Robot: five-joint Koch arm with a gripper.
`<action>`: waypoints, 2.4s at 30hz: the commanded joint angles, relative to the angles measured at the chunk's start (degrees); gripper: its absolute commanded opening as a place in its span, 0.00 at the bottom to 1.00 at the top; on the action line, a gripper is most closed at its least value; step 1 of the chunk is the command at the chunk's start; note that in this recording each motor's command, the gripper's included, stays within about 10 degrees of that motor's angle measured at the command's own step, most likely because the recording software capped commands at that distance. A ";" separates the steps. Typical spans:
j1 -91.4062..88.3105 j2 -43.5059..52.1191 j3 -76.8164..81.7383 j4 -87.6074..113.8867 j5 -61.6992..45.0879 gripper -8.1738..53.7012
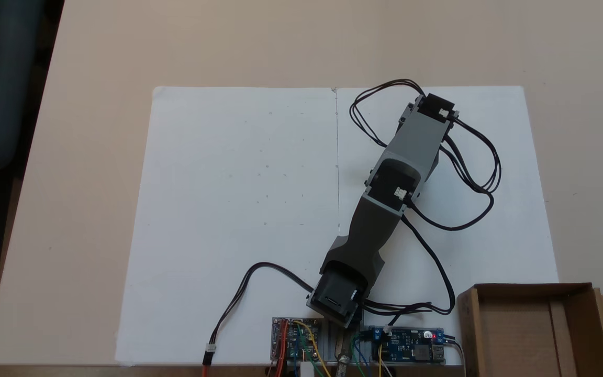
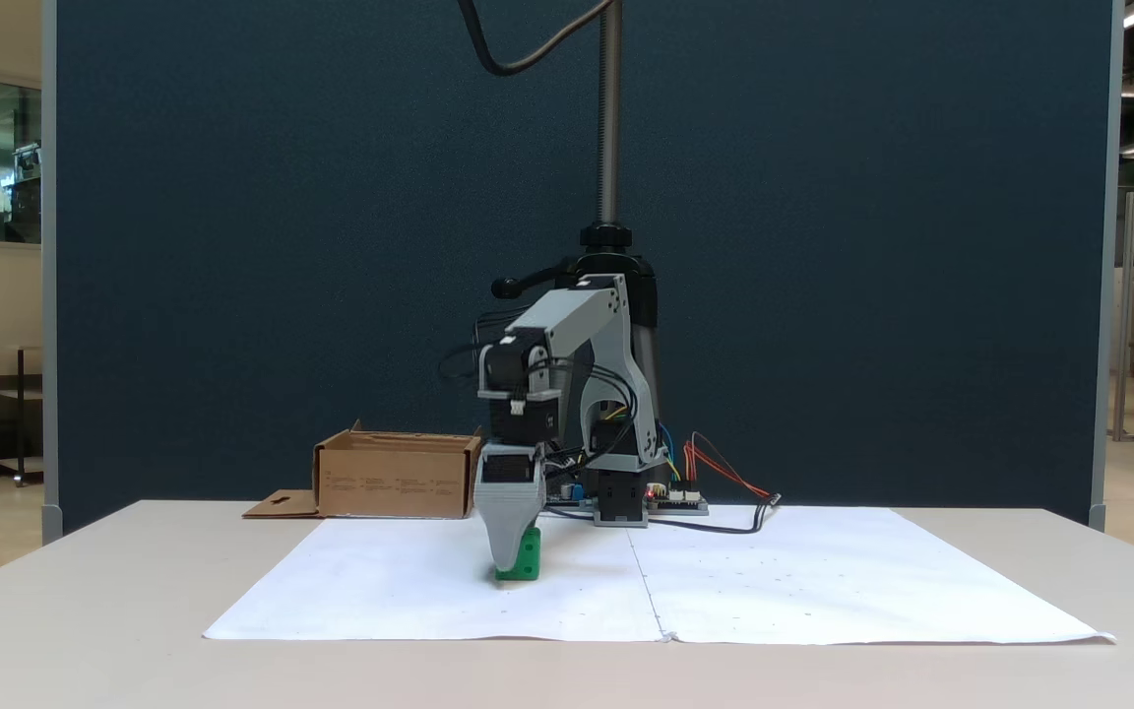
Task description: Grasp a green dice and put it in the bin.
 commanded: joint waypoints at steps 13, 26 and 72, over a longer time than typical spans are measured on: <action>0.88 -0.88 -0.53 -1.49 -1.85 0.67; 0.79 -0.88 -0.53 -1.76 -2.90 0.32; 73.21 4.22 -31.99 9.32 9.32 0.32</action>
